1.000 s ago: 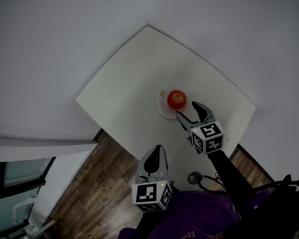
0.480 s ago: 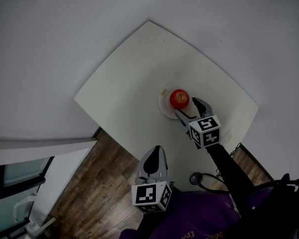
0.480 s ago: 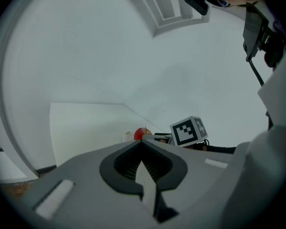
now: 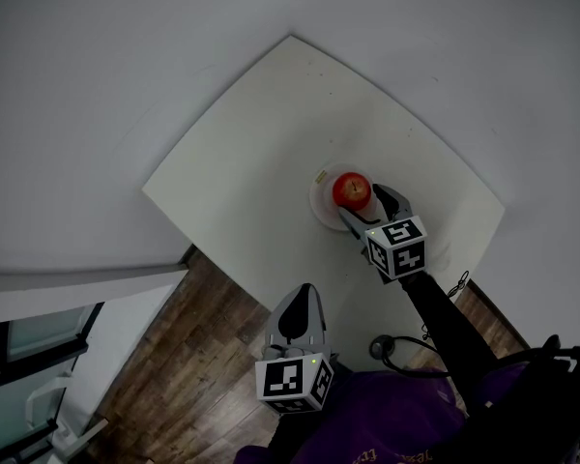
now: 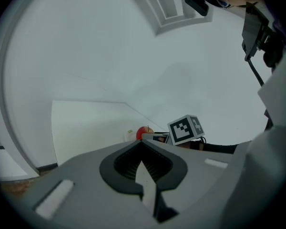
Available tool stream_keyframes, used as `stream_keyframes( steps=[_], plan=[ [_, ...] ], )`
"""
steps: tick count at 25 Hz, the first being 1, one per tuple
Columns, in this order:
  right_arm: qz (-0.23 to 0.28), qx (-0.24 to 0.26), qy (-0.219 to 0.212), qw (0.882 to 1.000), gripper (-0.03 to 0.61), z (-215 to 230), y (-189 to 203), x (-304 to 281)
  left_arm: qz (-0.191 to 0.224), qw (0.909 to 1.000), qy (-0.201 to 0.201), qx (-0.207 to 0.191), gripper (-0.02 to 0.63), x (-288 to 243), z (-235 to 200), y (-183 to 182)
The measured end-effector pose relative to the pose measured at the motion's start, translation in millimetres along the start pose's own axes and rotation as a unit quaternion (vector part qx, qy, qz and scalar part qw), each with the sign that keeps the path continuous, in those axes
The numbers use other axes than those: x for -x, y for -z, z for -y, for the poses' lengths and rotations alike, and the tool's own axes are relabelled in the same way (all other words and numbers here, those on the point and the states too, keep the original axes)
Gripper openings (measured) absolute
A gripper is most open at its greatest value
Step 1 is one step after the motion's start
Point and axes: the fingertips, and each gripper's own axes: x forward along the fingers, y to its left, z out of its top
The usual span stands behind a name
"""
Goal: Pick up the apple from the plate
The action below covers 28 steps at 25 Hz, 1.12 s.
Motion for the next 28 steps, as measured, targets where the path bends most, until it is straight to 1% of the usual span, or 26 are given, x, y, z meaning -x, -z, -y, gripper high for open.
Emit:
stream_keyframes(
  steps=[5, 7, 16, 20, 25, 28],
  plan=[
    [-0.011, 0.004, -0.002, 1.000, 0.342, 0, 3, -7, -0.003, 1.0000, 0.001, 0.002, 0.008, -2, -2, 0],
    [-0.015, 0.004, -0.003, 1.000, 0.341, 0, 5, -9, -0.001, 1.0000, -0.007, -0.001, 0.007, -1, -5, 1],
    [-0.011, 0.011, -0.011, 1.000, 0.341, -4, 2, -12, -0.005, 1.0000, 0.001, 0.002, 0.008, -2, -6, -1],
    [-0.010, 0.013, -0.012, 1.000, 0.340, -3, 2, -11, -0.001, 1.0000, -0.005, -0.001, 0.008, 0, -7, 1],
    [-0.015, 0.000, -0.023, 1.000, 0.339, -4, 2, -11, 0.000, 1.0000, -0.003, -0.002, 0.008, 0, -7, -1],
    [-0.016, 0.008, -0.022, 1.000, 0.339, -4, 1, -9, 0.004, 0.9999, -0.013, -0.002, 0.007, 3, -8, -1]
  ],
)
